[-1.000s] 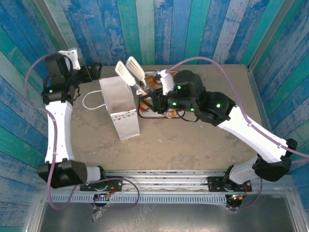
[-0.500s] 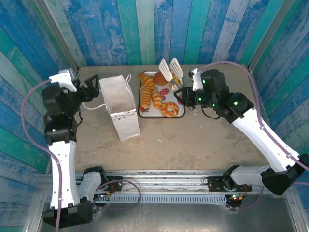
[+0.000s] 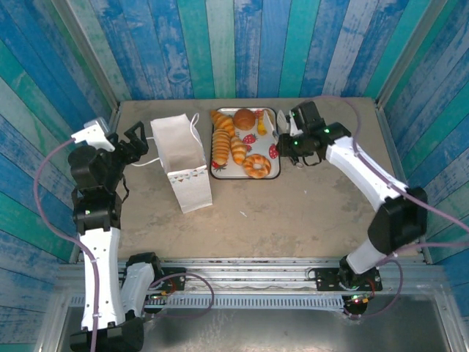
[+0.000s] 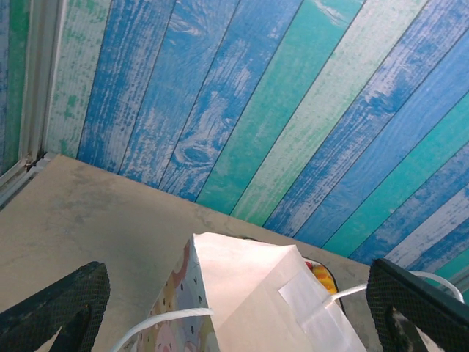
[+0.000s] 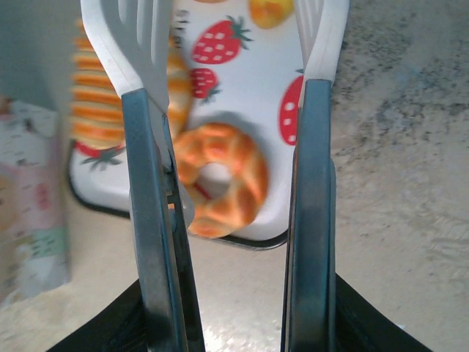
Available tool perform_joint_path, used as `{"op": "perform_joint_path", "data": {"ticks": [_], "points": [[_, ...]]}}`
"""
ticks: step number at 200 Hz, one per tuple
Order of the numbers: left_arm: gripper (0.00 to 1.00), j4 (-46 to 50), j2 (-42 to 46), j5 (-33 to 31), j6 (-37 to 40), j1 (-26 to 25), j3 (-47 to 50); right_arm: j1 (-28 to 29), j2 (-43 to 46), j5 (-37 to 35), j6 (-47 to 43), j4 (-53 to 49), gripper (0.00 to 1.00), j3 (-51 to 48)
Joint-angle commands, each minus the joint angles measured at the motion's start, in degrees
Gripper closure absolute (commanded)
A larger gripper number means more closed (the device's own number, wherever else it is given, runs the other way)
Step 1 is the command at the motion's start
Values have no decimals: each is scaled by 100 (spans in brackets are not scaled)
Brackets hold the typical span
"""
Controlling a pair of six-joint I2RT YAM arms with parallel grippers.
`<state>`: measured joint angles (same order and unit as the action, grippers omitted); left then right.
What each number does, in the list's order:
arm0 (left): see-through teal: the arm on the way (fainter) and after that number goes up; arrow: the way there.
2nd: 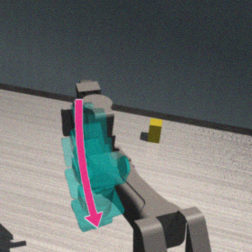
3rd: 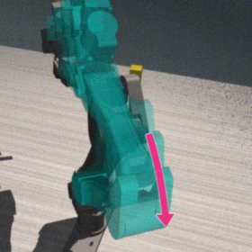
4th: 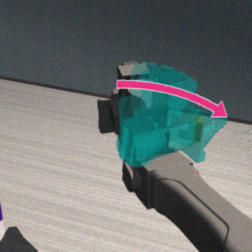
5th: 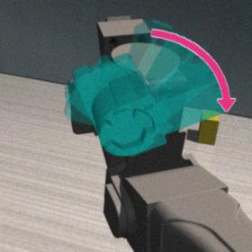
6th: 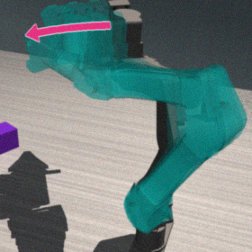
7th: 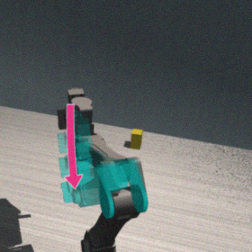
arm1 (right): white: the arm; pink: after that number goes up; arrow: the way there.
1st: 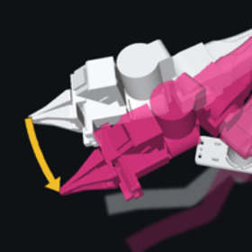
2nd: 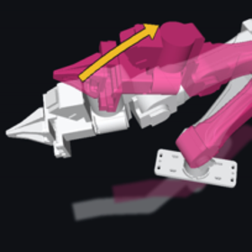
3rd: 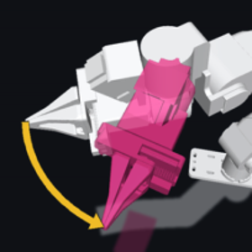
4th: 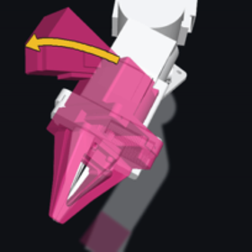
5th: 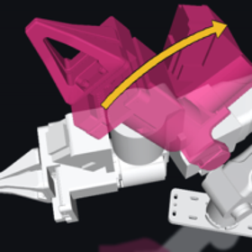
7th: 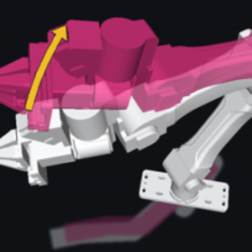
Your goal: Place the fake bread into the paper bag
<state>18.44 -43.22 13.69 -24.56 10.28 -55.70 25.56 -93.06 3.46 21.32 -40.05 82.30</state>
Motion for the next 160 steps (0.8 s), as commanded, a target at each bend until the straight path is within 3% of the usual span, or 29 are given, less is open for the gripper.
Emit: {"op": "perform_joint_path", "data": {"ticks": [1, 75, 160], "points": [[6, -37, 162, -381, -102, 26, 68, -38, -533, -408, -189, -77, 53, 612], [6, 35, 260, -429, -10, 24, 119, -218, -2183, -364, -38, -313, 51, 1943], [6, 147, 332, -350, 73, 22, 176, -289, -3044, -388, -198, -705, 47, 2902]]}}
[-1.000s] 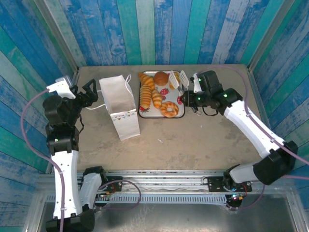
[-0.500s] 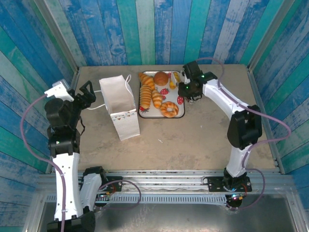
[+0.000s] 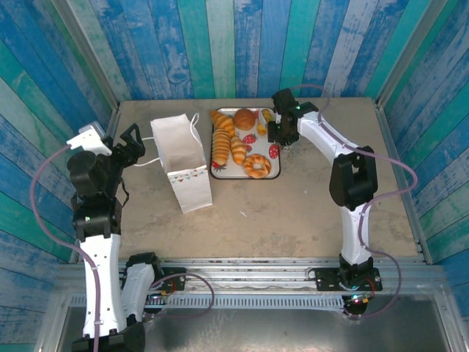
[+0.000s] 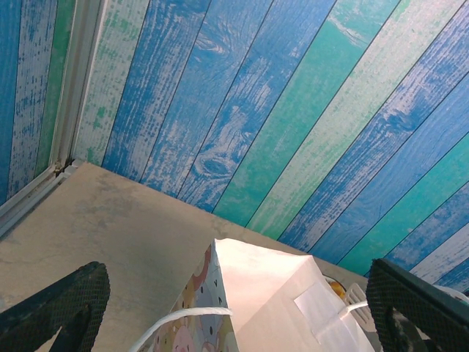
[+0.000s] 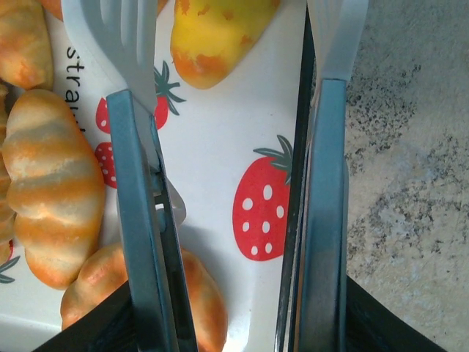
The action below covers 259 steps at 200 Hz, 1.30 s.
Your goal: Place the fake bread into the paper bag
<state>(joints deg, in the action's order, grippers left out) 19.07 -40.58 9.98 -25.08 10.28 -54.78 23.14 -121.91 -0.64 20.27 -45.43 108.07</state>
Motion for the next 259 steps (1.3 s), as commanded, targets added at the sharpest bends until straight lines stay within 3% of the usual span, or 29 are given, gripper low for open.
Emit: {"op": "perform_joint_path", "data": {"ticks": [1, 145, 259], "points": [[6, 86, 68, 22, 126, 24, 87, -46, -163, 31, -98, -172, 47, 331], [6, 180, 76, 50, 143, 26, -19, -55, -980, 175, -304, -475, 45, 943], [6, 270, 27, -1, 65, 27, -176, -53, -250, 126, -280, -261, 80, 442]]}}
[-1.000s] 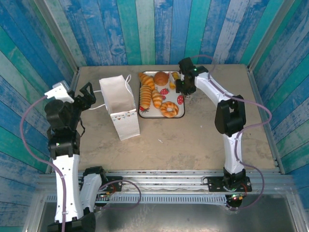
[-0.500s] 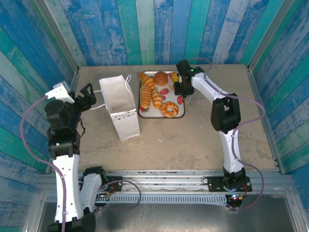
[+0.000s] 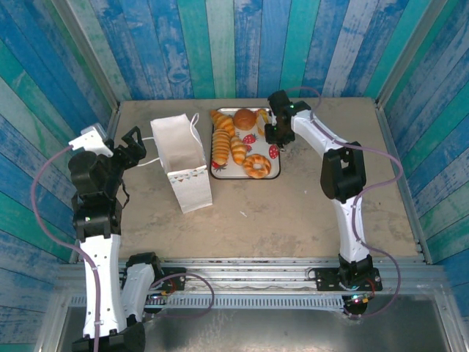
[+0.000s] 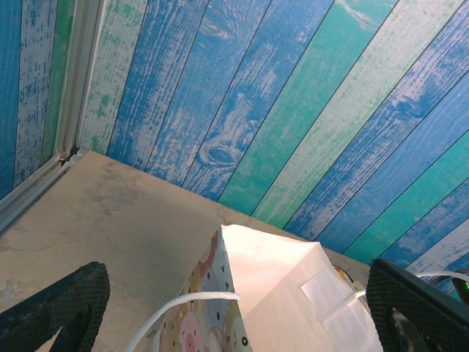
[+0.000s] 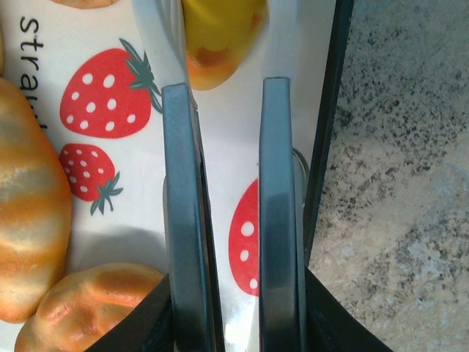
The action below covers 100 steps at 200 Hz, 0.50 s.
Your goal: Place the fake bread into the paper bag
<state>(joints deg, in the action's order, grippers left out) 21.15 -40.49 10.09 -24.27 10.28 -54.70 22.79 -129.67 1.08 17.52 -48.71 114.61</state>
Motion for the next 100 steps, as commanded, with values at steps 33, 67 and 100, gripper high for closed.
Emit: {"op": "perform_joint_path", "data": {"ticks": [33, 67, 100], "points": [[6, 87, -5, -81, -51, 23, -260, -11, 1074, -20, 36, 339, 83, -745], [6, 65, -59, 6, 44, 26, -354, 15, 1786, 5, 98, 639, 84, -1436], [1, 469, -426, 274, 412, 22, -819, 92, 2605, 19, 144, 794, 84, -2063]]}}
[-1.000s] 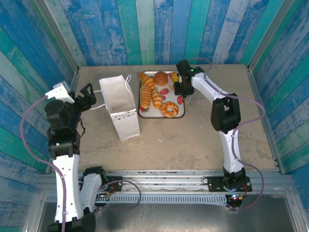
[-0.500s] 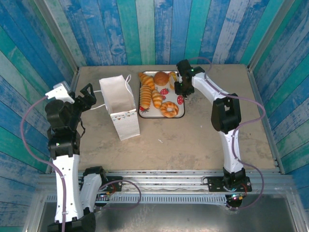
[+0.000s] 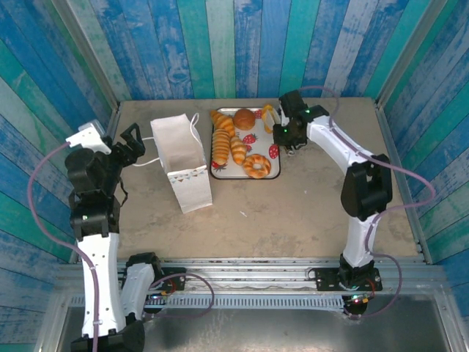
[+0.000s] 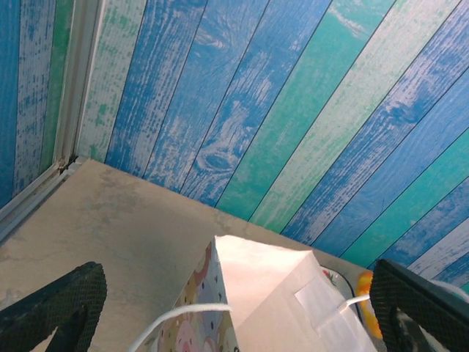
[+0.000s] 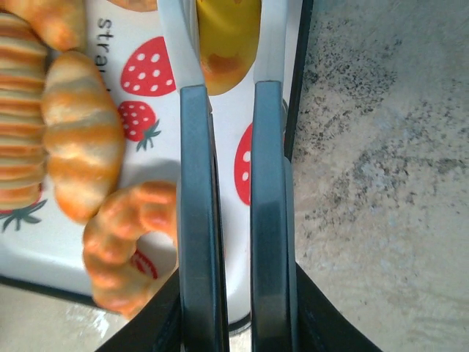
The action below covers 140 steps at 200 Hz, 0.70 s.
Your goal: Place the fake bread into the paper bag
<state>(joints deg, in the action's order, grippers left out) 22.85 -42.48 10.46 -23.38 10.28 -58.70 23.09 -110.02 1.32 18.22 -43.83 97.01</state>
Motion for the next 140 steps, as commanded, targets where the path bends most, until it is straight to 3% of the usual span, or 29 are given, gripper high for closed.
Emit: {"op": "perform_joint_path", "data": {"ticks": [1, 30, 68, 109, 140], "points": [[1, 316, -244, 246, 328, 24, -439, 63, 666, -7, 75, 315, 84, -326], [3, 603, -659, 505, 531, 26, -817, 184, 1456, -2, 153, 411, 84, -864], [13, 1019, -1308, 695, 833, 26, -1586, 570, 2504, -365, 200, 385, 84, -1375], [12, 1479, -1925, 807, 1083, 26, -2352, 1082, 3373, -878, 209, 170, 85, -1455], [10, 1595, -2254, 902, 1213, 43, -2473, 1780, 3734, -1187, 244, 16, 85, -1202]]}}
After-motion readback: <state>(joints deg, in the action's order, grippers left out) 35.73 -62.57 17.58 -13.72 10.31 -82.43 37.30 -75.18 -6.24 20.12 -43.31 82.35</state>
